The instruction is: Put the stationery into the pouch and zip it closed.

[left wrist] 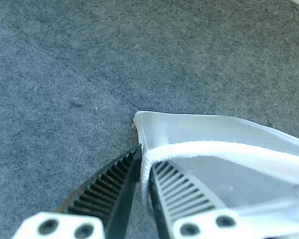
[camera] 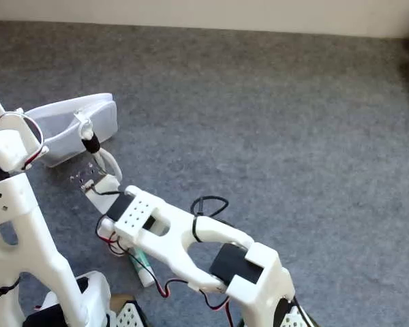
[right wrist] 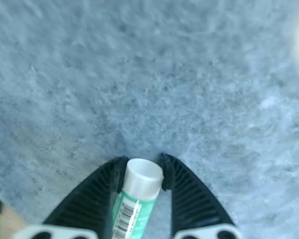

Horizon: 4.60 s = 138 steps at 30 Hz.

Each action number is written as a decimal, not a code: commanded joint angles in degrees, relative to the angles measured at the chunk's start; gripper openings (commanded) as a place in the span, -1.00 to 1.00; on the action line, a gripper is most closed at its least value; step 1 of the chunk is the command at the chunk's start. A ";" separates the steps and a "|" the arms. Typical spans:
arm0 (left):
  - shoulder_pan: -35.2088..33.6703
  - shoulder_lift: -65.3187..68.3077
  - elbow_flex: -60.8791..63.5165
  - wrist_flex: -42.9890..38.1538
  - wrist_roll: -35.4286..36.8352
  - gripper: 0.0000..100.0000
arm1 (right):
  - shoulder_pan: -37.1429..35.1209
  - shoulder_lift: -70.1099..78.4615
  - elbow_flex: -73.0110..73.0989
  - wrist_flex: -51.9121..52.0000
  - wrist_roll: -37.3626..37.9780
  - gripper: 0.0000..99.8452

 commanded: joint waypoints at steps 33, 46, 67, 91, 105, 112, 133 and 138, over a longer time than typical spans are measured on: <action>-0.40 -1.19 -0.75 0.44 -0.09 -0.99 | 3.30 -10.07 7.69 5.93 0.35 -0.92; -0.13 -1.19 -0.75 0.53 -0.09 -0.99 | 4.44 -17.10 7.78 12.18 0.62 -0.96; 12.97 -1.19 -0.75 3.78 -0.18 -0.99 | 10.33 -53.14 25.10 5.41 0.70 -0.96; 17.98 -1.19 0.57 5.45 -0.62 -0.99 | 10.33 -78.02 42.42 -13.93 0.35 -0.96; 19.65 -1.19 0.57 6.07 -2.29 -0.99 | 10.33 -83.30 43.91 -24.66 0.18 -0.96; 19.65 -1.19 0.57 6.07 -2.37 -0.99 | 10.33 -84.18 46.02 -34.42 0.18 -0.96; 19.21 -1.19 0.75 6.15 -2.37 -0.99 | 10.33 -81.80 46.02 -61.14 0.70 -0.96; 19.21 -1.19 0.75 6.07 -2.46 -0.99 | 12.18 -74.59 45.93 -71.69 0.70 -0.96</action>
